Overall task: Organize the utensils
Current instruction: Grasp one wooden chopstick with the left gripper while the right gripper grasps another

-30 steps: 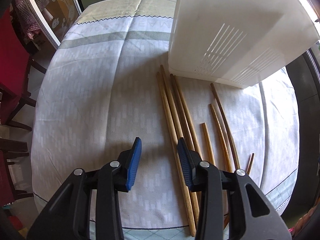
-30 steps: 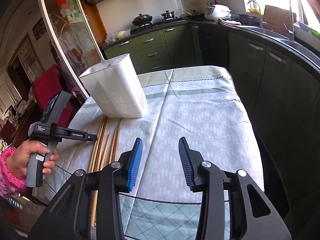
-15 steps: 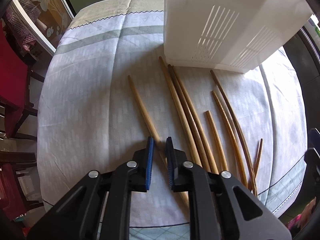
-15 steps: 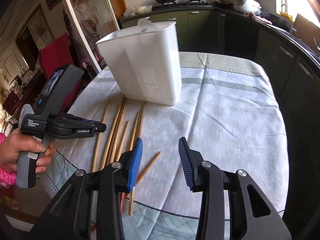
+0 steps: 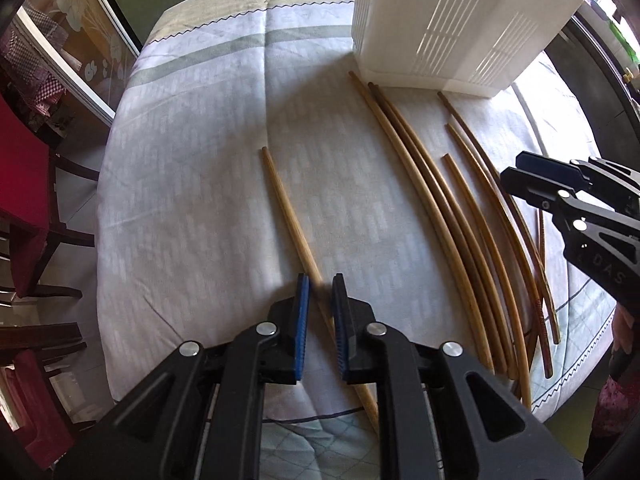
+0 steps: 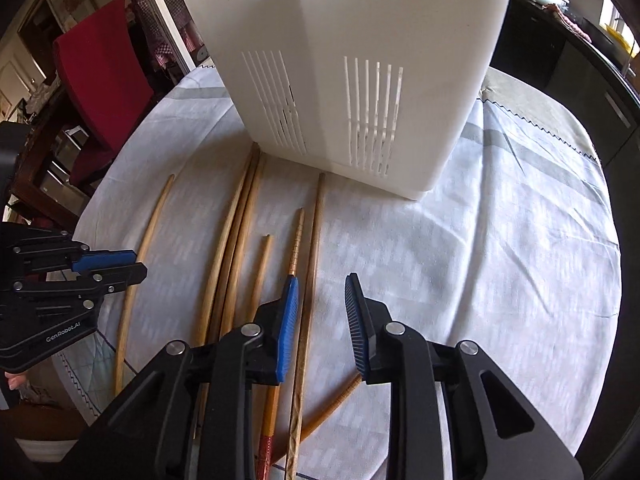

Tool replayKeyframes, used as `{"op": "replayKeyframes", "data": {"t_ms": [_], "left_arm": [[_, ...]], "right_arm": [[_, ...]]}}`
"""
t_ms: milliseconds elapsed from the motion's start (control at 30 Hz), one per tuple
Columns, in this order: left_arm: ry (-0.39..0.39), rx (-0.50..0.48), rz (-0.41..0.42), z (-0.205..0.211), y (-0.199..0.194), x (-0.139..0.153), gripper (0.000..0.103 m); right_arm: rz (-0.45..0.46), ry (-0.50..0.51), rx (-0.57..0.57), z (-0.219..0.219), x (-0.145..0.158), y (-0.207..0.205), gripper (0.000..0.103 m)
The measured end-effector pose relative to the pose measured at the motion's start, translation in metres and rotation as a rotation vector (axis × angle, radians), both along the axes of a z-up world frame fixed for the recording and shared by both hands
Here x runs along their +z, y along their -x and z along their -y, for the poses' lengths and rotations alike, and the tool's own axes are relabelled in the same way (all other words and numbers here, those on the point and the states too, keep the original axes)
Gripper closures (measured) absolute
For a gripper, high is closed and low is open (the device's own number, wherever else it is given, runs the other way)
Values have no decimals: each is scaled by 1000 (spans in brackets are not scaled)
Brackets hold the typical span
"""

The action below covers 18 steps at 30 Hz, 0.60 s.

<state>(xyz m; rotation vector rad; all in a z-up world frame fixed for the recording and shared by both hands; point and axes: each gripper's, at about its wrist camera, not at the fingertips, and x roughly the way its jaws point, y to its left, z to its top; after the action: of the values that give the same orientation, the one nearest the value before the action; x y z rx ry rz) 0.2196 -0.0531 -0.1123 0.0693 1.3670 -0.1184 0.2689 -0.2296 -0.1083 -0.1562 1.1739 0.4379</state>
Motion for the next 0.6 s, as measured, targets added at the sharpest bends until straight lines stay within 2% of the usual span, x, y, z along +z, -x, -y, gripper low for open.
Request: {"op": "replayKeyframes", "data": {"t_ms": [200, 600], "left_arm": [[-5, 0, 9, -3, -2, -1, 90], [10, 54, -6, -2, -5, 0, 87]], "right_arm": [[0, 52, 12, -19, -8, -7, 89], [32, 105, 23, -56, -18, -7, 96]]}}
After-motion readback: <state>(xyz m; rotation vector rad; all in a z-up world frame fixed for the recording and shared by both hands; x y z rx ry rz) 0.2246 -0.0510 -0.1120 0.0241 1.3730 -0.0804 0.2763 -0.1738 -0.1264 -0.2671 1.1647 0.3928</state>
